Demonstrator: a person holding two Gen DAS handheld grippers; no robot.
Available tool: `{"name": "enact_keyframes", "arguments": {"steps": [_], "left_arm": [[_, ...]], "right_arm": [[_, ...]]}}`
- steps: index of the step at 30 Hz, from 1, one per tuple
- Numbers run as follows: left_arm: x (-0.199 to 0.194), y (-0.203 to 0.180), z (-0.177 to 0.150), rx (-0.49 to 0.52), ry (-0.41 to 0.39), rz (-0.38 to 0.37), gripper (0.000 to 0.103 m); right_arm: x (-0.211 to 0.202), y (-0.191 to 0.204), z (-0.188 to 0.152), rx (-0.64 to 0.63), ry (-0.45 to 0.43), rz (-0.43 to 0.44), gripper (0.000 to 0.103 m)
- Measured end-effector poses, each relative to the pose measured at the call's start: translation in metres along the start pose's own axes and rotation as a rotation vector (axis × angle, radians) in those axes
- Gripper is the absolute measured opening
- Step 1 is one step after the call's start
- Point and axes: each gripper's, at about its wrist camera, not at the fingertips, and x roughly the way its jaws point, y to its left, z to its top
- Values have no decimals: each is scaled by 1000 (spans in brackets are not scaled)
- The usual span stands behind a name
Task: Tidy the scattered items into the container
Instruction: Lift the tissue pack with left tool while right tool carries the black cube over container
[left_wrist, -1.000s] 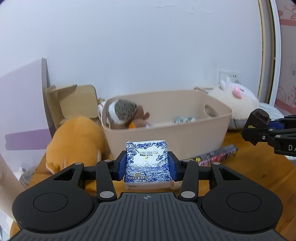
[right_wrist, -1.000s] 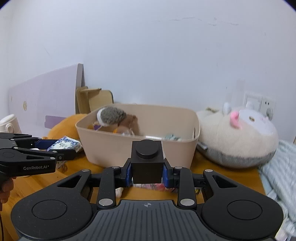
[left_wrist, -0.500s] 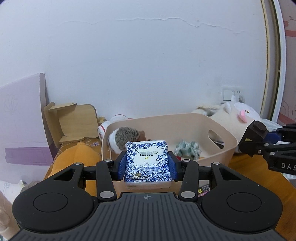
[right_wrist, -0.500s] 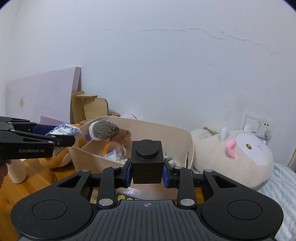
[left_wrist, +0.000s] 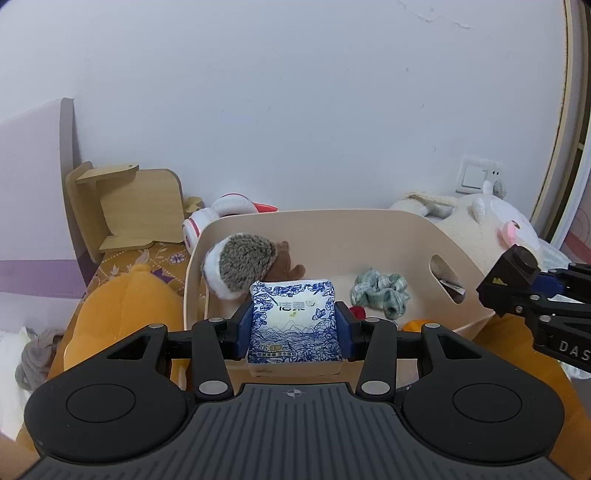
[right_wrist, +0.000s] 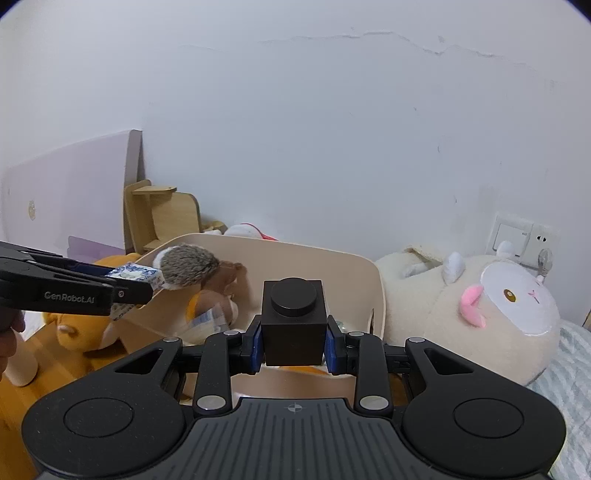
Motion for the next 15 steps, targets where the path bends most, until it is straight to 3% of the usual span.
{"name": "enact_keyframes", "arguments": {"steps": [8, 15], "left_arm": [[27, -11, 10, 33, 24, 31, 46], [57, -14, 14, 30, 110, -1, 46]], "right_arm": [[34, -6, 8, 8, 43, -2, 29], [63, -9, 8, -6, 116, 21, 29]]}}
